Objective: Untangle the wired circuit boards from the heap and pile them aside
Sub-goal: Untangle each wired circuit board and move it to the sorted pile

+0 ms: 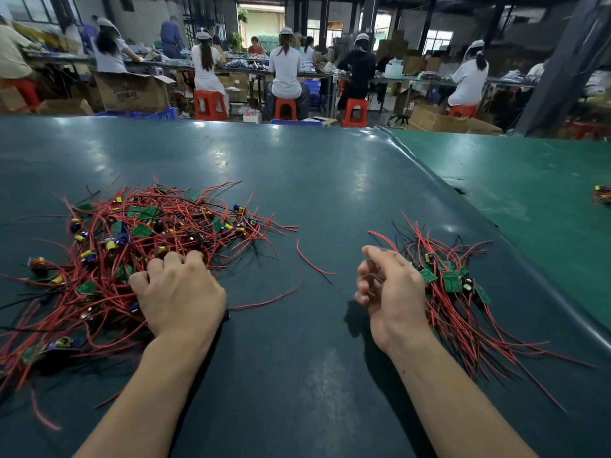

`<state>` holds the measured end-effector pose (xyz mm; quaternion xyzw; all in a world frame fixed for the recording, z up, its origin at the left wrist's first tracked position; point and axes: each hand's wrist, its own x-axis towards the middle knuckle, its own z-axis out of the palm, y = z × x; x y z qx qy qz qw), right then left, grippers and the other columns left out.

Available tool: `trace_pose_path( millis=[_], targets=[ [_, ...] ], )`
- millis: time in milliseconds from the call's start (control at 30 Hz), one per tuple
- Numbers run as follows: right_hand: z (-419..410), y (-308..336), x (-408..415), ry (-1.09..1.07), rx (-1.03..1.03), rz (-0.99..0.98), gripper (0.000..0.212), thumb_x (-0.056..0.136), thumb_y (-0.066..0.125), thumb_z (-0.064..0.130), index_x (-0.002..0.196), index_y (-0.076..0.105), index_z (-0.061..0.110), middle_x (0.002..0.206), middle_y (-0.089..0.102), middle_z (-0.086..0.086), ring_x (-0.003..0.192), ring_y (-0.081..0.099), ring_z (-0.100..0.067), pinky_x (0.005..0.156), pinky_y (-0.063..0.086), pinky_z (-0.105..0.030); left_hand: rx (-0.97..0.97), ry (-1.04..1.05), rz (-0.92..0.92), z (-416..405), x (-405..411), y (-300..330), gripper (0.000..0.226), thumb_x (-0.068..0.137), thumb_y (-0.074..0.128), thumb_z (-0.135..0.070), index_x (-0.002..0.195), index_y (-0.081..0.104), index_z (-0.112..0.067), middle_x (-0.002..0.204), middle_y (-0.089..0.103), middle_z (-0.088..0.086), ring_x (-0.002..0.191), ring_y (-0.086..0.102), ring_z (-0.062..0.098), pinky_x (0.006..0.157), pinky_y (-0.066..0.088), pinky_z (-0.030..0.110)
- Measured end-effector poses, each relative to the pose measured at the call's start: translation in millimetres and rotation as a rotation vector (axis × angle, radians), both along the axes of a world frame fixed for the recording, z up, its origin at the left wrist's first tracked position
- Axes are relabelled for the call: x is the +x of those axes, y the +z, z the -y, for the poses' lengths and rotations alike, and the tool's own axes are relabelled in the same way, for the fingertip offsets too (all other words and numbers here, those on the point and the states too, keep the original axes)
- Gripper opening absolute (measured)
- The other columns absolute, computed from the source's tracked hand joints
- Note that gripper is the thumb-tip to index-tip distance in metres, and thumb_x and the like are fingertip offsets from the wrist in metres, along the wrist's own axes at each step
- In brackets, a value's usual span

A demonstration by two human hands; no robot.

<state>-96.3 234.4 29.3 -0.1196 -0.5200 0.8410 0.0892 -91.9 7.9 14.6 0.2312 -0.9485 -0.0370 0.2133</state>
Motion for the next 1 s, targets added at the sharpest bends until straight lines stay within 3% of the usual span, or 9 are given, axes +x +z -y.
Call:
trace_pose_path(
  millis=[100,200,300,433,567,700,833,933,1000],
  targets=[
    [-0.5,0.3,0.4,0.005,-0.004,-0.007,0.009,0.091,0.060,0.011,0.082,0.060,0.013,0.055,0.055,0.002,0.042,0.042,-0.010,0.038,0.030,-0.020,0.059,-0.063,-0.113,-0.6,0.6,-1.2,0.019,0.090,0.059,-0.021,0.103,0.072,-0.015,0.099,0.065,0.012,0.095,0.056,0.035,0.085,0.033,0.044],
    [1.8,0.2,0.0,0.049,0.037,-0.007,0.011,0.091,0.061,0.012,0.080,0.061,0.015,0.056,0.057,0.000,0.042,0.043,-0.009,0.038,0.030,-0.019,0.174,-0.311,-0.494,-7.3,4.1,-0.2,0.015,0.087,0.068,-0.007,0.100,0.074,-0.008,0.094,0.065,0.014,0.084,0.060,0.038,0.079,0.043,0.046],
    [11.0,-3.5,5.3,0.232,0.268,-0.060,0.007,0.091,0.065,0.011,0.087,0.065,0.017,0.065,0.062,0.000,0.044,0.048,-0.009,0.039,0.034,-0.019,0.150,-0.579,-0.771,-18.8,8.1,1.6,0.017,0.087,0.069,-0.002,0.102,0.076,-0.008,0.091,0.064,0.011,0.080,0.061,0.031,0.072,0.049,0.038],
    [24.0,-10.9,14.7,0.582,0.459,-0.260,0.045,0.085,0.064,-0.011,0.114,0.061,0.022,0.082,0.064,0.003,0.060,0.057,-0.014,0.046,0.046,-0.027,0.227,-1.073,-0.730,-45.4,20.5,-3.1,0.017,0.091,0.062,-0.008,0.106,0.071,-0.010,0.099,0.065,0.007,0.086,0.064,0.026,0.076,0.053,0.037],
    [24.7,-11.4,15.4,0.571,0.626,-0.482,0.046,0.074,0.054,-0.027,0.095,0.070,0.011,0.084,0.069,0.012,0.078,0.060,0.003,0.068,0.049,-0.017,0.356,-1.329,-0.637,-61.3,25.3,-4.0,0.015,0.092,0.060,-0.008,0.104,0.068,-0.006,0.108,0.066,0.004,0.096,0.065,0.020,0.079,0.053,0.035],
    [25.1,-8.5,18.5,0.546,0.566,-0.555,0.030,0.073,0.057,-0.013,0.087,0.070,0.010,0.076,0.067,0.015,0.075,0.057,0.005,0.067,0.048,-0.014,0.319,-1.354,-0.653,-64.8,23.6,-2.7,0.014,0.084,0.070,0.001,0.097,0.073,-0.001,0.107,0.070,0.001,0.095,0.064,0.021,0.079,0.051,0.038],
    [23.4,-7.2,9.4,0.360,0.343,-0.357,0.018,0.086,0.059,-0.014,0.087,0.070,0.000,0.072,0.070,-0.001,0.064,0.065,-0.008,0.058,0.053,-0.021,0.232,-1.229,-0.677,-63.8,22.3,0.0,0.025,0.085,0.073,-0.010,0.109,0.072,-0.005,0.117,0.068,0.004,0.102,0.059,0.028,0.092,0.048,0.037],
    [16.1,-1.9,0.8,0.117,0.031,-0.173,0.010,0.090,0.063,0.002,0.082,0.064,0.007,0.064,0.069,-0.006,0.052,0.066,-0.016,0.047,0.052,-0.021,0.295,-1.165,-0.683,-60.3,24.2,-1.3,0.010,0.086,0.071,-0.014,0.094,0.073,-0.007,0.088,0.066,0.000,0.079,0.059,0.020,0.072,0.051,0.037],
    [9.5,1.0,-1.8,0.010,-0.120,-0.123,0.012,0.091,0.063,0.005,0.081,0.059,0.011,0.060,0.067,-0.004,0.047,0.065,-0.015,0.044,0.050,-0.020,0.314,-1.126,-0.566,-60.2,26.3,-3.4,0.015,0.089,0.066,-0.027,0.084,0.071,-0.014,0.069,0.061,-0.007,0.061,0.055,0.016,0.059,0.049,0.035]
  ],
)
